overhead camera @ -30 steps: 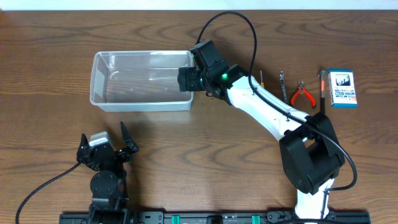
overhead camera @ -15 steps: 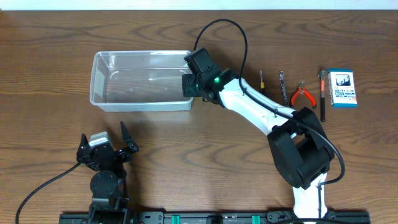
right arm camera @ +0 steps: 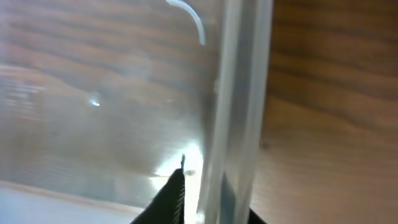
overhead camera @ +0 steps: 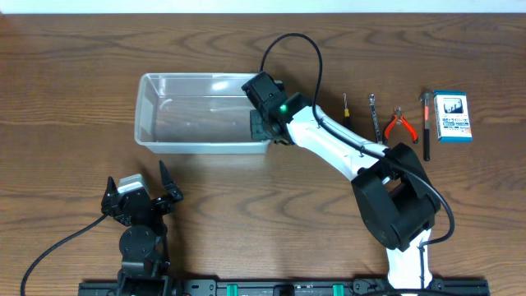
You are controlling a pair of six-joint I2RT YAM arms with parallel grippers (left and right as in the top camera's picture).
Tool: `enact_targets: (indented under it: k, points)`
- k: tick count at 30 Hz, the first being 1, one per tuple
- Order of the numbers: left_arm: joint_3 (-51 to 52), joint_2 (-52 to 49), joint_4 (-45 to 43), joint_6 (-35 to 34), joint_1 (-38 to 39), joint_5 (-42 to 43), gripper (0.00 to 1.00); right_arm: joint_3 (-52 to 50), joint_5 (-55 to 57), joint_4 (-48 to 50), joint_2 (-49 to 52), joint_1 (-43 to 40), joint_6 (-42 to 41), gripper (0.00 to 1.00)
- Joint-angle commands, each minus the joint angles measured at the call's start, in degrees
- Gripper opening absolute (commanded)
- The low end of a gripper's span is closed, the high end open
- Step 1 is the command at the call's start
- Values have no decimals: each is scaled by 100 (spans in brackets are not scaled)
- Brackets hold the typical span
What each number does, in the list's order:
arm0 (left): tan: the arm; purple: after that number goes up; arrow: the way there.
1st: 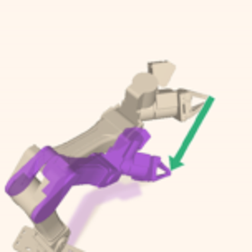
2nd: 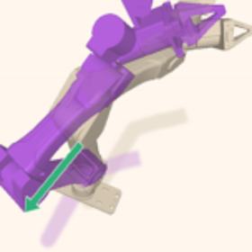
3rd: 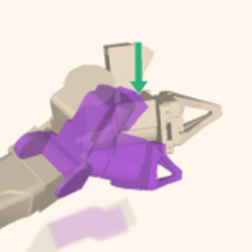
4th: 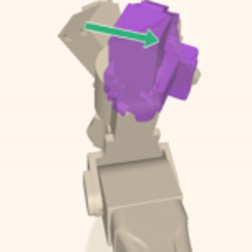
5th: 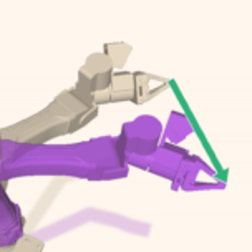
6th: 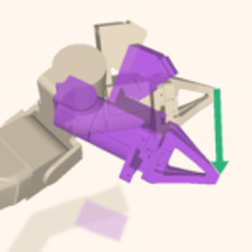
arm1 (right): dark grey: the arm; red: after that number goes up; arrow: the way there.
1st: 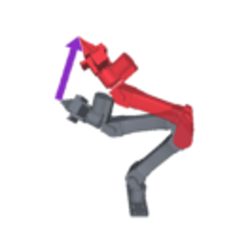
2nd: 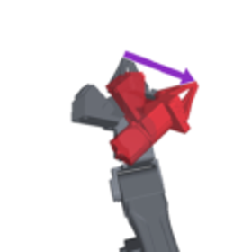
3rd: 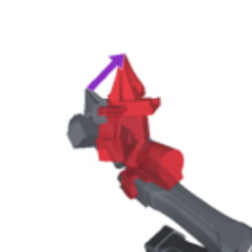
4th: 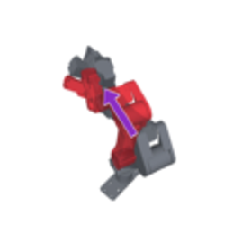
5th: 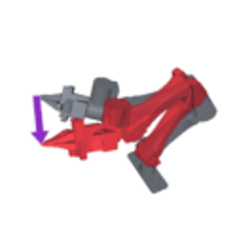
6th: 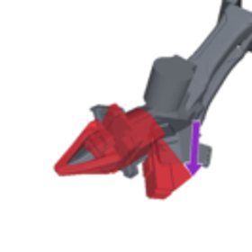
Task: Pack container
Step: 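Grip the container rim with the right gripper and drag it rightward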
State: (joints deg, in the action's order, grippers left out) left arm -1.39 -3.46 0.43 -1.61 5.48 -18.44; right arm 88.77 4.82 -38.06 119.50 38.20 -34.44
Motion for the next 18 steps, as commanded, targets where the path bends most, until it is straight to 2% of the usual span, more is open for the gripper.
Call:
enact_targets:
  k: [1,4,9,18]
  points:
    - [116,22,192,9,17,-111,98,48,319,-293,-260,-153,-24,12]
    - [116,22,190,9,17,-111,98,48,728,-608,-551,-238,-26,13]
    - [116,22,192,9,17,-114,98,48,1163,-1021,-1029,-472,160,26]
    - [116,22,192,9,17,-111,98,37,1126,-1620,-1113,-905,501,25]
